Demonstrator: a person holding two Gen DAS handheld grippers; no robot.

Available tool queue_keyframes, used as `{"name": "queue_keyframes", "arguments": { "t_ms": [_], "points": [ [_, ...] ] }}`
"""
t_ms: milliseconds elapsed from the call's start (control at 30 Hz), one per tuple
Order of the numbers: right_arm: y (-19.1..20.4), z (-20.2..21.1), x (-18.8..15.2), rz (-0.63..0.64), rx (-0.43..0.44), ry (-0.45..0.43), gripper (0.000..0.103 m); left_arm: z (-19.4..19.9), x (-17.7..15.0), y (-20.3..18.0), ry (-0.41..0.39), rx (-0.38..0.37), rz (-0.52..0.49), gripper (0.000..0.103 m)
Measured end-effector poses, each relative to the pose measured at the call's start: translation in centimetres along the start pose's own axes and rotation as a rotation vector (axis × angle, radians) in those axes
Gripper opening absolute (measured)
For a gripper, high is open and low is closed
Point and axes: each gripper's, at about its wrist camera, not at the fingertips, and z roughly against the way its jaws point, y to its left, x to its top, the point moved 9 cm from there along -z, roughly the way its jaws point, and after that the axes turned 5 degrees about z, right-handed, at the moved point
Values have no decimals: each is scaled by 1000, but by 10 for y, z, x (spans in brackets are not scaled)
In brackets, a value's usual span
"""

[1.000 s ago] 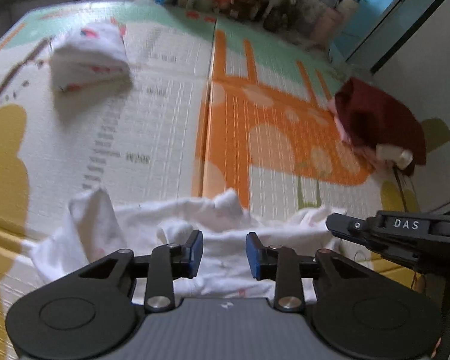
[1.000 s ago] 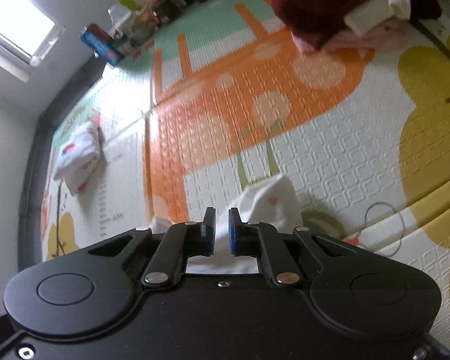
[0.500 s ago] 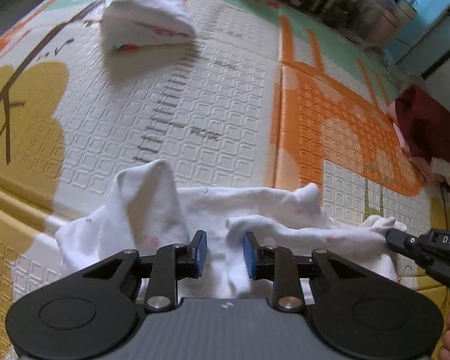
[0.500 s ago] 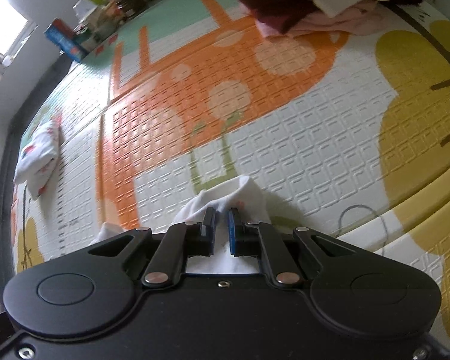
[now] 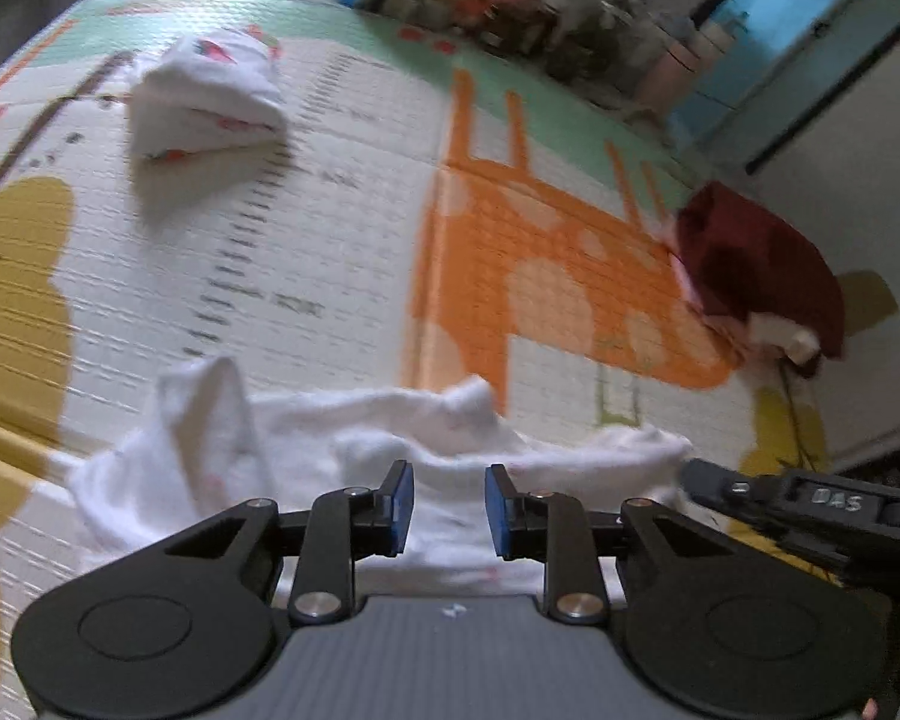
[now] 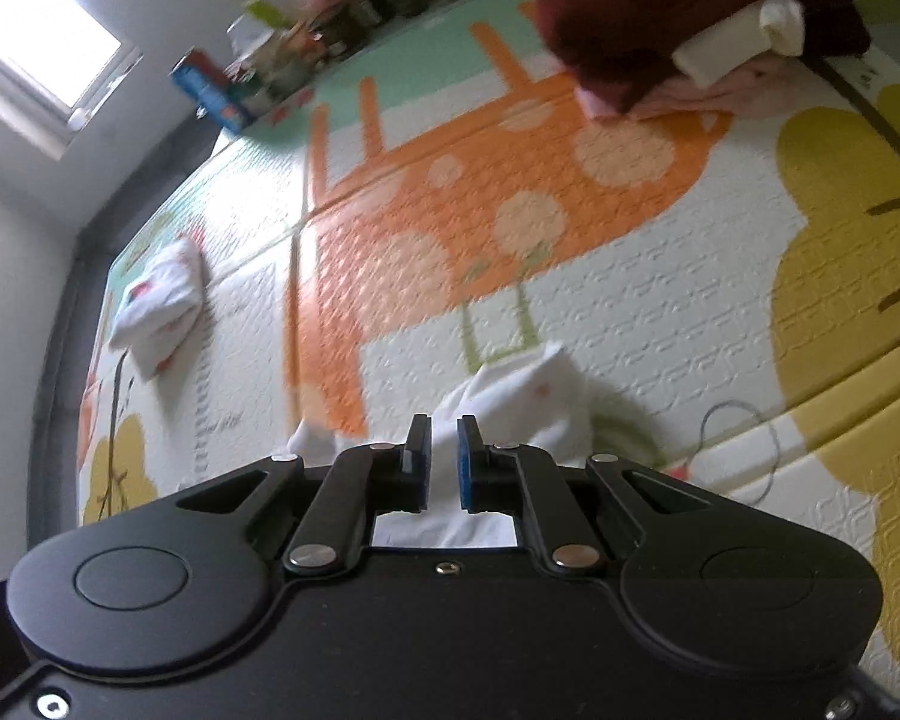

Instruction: Fold clothes

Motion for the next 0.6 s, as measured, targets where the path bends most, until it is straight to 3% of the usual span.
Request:
{"name": "queue_keyframes", "arguments": {
  "t_ms": [100,433,600],
  "points": [
    [1,-5,-16,4,-2,34,8,-9,-13,-5,45,-19,-10,17],
    [-31,-24,-49,-52,-42,116,8,-27,-36,26,118,53,50,13],
    [-46,-25,-50,-80,-45,125,1,-23,-34,40,111,59,81,10]
  ]
}}
